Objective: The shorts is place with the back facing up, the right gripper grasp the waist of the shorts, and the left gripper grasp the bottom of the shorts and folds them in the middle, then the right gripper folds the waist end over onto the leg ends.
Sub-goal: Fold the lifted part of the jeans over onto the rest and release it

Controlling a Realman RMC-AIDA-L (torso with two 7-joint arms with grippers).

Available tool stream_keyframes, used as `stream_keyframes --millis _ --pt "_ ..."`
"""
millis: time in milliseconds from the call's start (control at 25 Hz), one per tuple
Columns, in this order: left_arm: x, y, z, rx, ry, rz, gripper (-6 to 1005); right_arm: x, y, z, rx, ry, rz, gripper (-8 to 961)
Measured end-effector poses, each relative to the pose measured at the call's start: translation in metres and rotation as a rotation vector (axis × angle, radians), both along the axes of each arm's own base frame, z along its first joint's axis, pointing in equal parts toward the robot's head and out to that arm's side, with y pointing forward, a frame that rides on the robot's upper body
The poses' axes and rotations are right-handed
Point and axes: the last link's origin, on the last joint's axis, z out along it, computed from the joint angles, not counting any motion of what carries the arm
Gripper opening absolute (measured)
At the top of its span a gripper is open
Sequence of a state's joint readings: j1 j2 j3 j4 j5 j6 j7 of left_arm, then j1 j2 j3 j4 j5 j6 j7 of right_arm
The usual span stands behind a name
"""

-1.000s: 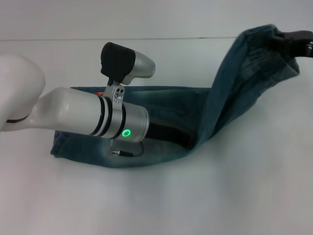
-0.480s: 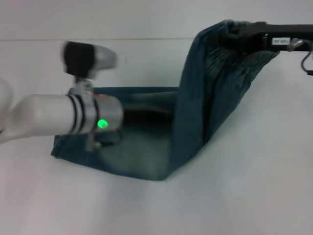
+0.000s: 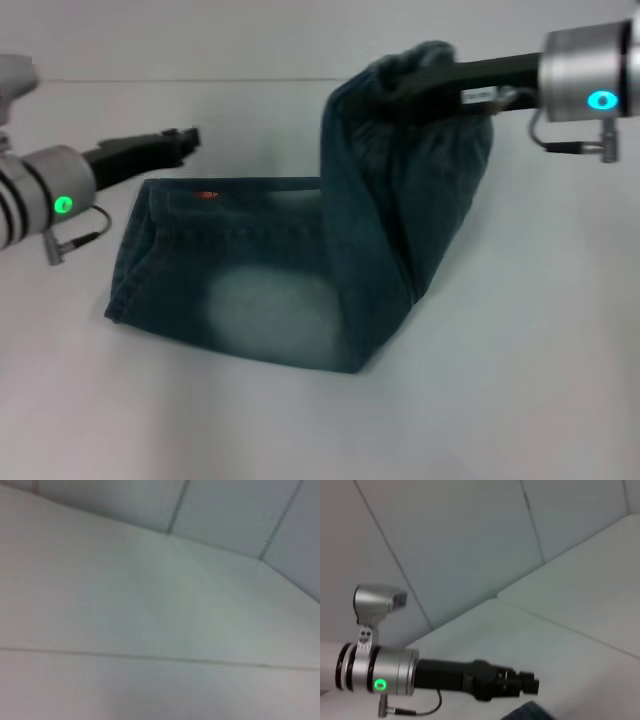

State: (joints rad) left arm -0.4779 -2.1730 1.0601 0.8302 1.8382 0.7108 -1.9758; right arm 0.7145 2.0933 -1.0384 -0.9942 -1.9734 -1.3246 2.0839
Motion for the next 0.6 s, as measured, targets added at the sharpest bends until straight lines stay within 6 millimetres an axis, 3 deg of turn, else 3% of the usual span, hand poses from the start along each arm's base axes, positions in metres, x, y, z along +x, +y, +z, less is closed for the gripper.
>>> stream_keyframes --millis 200,600 --pt "-0.013 -0.002 0.02 0.081 0.008 0.029 274 -0.031 0.008 -0.035 -0.079 -0.061 0.053 193" --pt "-0.036 0.006 0.05 0.253 0.066 0.13 273 -0.06 0.006 -0.076 -0.162 -0.166 0.13 206"
